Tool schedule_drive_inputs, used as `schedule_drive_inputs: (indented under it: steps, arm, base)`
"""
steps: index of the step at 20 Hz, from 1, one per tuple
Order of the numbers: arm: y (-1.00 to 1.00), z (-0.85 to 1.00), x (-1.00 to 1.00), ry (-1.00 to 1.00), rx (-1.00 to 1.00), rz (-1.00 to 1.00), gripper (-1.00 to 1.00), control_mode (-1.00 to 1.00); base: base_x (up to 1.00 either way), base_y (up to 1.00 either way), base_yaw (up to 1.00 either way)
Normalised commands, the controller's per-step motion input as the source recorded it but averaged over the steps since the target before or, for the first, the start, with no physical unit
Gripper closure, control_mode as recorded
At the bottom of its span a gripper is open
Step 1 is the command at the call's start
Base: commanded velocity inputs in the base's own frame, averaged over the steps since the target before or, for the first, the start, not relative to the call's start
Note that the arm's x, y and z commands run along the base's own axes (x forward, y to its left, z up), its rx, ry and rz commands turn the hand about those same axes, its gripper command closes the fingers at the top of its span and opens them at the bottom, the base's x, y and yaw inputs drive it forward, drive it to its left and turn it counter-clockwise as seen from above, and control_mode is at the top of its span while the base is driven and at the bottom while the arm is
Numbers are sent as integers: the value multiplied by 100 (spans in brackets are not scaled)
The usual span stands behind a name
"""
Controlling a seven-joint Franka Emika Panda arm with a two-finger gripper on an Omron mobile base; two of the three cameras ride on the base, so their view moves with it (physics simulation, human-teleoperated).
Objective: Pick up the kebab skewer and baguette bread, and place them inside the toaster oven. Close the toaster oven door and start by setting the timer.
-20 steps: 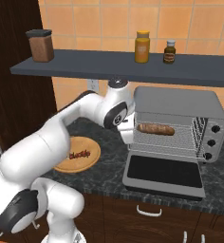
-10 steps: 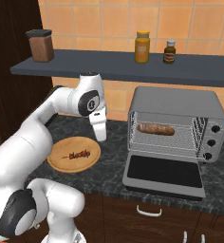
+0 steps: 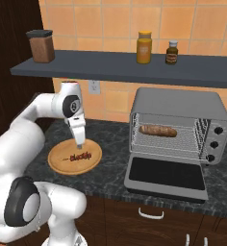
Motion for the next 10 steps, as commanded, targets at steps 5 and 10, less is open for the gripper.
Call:
schedule_drive_inputs:
  steps: [5,10]
  arm:
    - [45,-71,63,1,6,0,-100,-100]
    - [10,-61,69,-2,9,0,-100,-100]
  base:
    - [0,0,0]
    - [0,0,0]
